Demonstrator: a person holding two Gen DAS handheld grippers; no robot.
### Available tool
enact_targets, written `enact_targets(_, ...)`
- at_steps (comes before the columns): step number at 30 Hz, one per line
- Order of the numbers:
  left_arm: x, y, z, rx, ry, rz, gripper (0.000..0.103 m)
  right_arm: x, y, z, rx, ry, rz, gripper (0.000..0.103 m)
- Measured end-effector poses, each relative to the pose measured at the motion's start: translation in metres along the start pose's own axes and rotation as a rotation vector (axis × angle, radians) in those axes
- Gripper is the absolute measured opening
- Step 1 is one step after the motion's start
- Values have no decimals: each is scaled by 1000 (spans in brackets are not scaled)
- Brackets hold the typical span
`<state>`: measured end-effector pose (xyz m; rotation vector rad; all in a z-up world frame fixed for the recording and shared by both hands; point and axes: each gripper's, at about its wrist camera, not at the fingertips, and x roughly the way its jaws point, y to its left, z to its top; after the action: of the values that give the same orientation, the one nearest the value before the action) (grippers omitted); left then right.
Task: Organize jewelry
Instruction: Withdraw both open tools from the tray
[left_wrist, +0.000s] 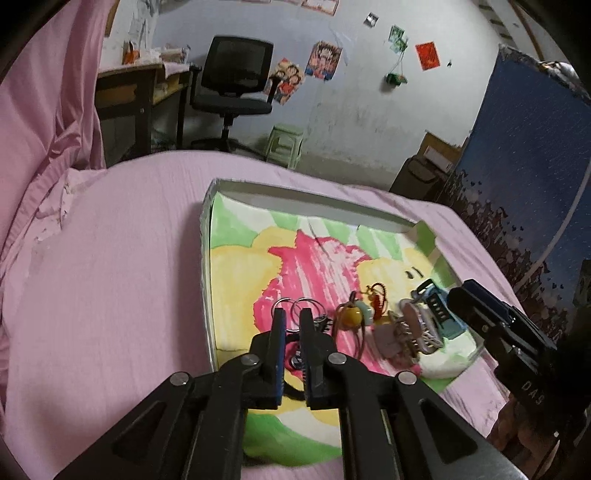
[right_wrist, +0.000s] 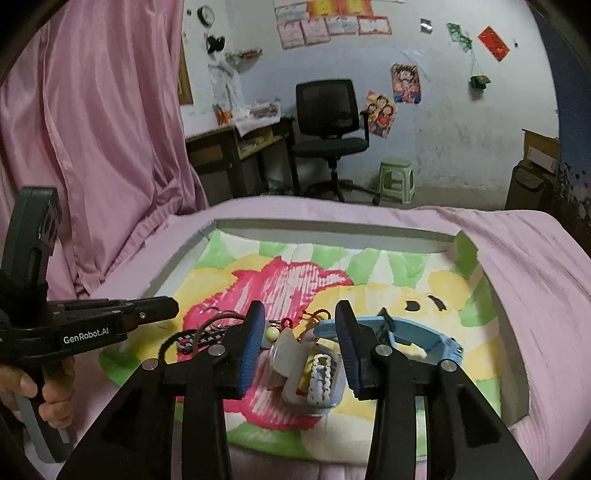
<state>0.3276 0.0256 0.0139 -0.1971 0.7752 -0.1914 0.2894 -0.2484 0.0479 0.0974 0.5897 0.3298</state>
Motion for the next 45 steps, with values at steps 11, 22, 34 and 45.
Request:
enact_targets(11,-63,-3,-21,-32,-211,26,66,-56,-7,-10,50,-150,-27,65)
enact_targets(22,-113,-6,-58,-31,-338,115,91,-104,-1,-37,53,-257,-9,86)
enact_targets(34,-149,-15,-113,21,-337,141,95,-138,12,-65,-11,-282,21,93)
enact_targets(45,-158,-14,-149,8,-280,147,95,-155,19,-86,-75,-264,26,93)
